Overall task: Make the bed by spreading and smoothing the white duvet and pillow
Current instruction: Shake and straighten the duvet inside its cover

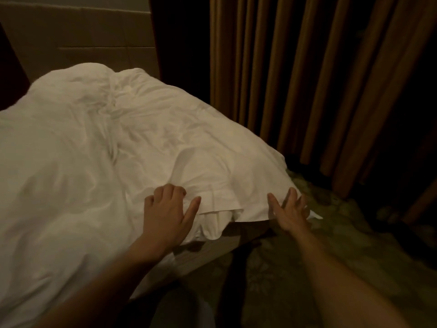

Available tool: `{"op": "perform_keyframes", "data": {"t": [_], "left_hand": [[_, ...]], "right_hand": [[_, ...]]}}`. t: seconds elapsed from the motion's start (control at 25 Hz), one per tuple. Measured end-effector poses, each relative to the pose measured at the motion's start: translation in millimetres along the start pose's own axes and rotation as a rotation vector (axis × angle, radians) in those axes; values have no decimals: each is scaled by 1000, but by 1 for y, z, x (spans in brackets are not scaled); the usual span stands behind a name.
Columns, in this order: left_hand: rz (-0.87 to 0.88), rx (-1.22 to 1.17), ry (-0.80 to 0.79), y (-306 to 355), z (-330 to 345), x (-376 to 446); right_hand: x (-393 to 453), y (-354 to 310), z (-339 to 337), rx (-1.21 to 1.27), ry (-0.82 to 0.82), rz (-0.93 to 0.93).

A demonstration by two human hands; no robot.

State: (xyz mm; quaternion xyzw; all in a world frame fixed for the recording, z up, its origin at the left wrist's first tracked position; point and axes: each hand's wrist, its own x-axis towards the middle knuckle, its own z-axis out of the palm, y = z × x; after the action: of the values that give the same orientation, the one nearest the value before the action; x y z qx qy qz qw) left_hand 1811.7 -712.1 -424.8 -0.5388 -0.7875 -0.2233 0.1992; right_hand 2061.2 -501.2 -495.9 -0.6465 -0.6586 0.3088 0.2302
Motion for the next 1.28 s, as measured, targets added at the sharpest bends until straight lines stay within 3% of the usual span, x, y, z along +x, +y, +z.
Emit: {"op": "perform_keyframes", "data": {"t": [0.36,0.48,0.6,0.8,1.0,1.12,1.28], "left_hand": [[25,66,-68,-21,22,-6],[22,39,-97,-23,24,-5],[-20,-84,-88,-19,15,-1],[-73,-469,114,-24,-29,14],[-116,-529,278,-57,-81,19],[-163,-486,254,-78,-93,6],[-218,-471,190,-85,-90,-13]], "right_hand": [[38,-19,8,543,97,194],[26,-42,8,729,184,131],[7,-93,-9,773,321,-70],[-30,-205,-38,440,341,-532],[-101,-308,6,-119,231,-1091],[-115,-308,34,-382,225,-1167],[-107,-274,25,-448,225,-1147]]}}
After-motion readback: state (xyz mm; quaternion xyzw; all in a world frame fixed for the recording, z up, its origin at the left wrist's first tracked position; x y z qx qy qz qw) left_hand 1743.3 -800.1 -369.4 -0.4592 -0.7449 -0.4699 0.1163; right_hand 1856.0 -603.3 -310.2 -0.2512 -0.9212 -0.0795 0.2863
